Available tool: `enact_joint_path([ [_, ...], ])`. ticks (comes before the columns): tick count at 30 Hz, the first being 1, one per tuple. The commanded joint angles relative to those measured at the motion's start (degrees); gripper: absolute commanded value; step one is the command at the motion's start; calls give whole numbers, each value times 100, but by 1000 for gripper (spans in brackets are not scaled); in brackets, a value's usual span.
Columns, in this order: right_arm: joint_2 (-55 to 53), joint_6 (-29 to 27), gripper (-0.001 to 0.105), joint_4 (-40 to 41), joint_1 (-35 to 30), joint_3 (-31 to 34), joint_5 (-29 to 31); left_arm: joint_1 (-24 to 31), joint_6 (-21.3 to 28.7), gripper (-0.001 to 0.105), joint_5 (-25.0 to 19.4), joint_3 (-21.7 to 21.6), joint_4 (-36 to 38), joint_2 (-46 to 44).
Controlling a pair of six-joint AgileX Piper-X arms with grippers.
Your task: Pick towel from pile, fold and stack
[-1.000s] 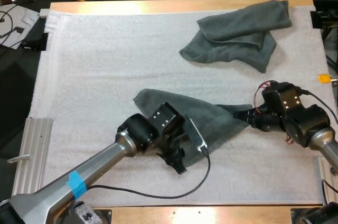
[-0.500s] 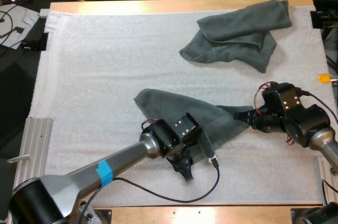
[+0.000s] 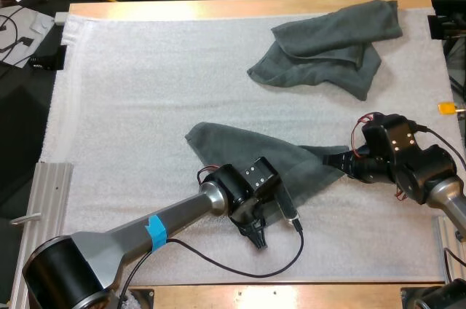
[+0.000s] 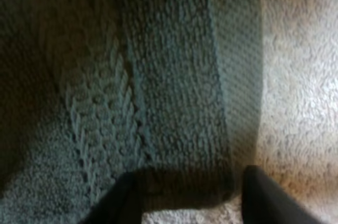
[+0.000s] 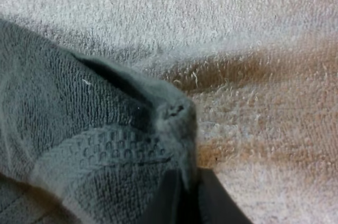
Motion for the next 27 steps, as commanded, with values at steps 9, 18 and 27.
enact_joint_path([
  [9,-65,-47,0,119,-4,-28,-16,-26,-141,0,-12,-90,66,32],
  [18,-191,-82,0,133,-14,-17,-18,-39,-160,0,-184,-197,399,-650],
  [27,-1127,-15,0,567,-8,-45,30,-34,-157,0,-208,-241,791,-1586],
])
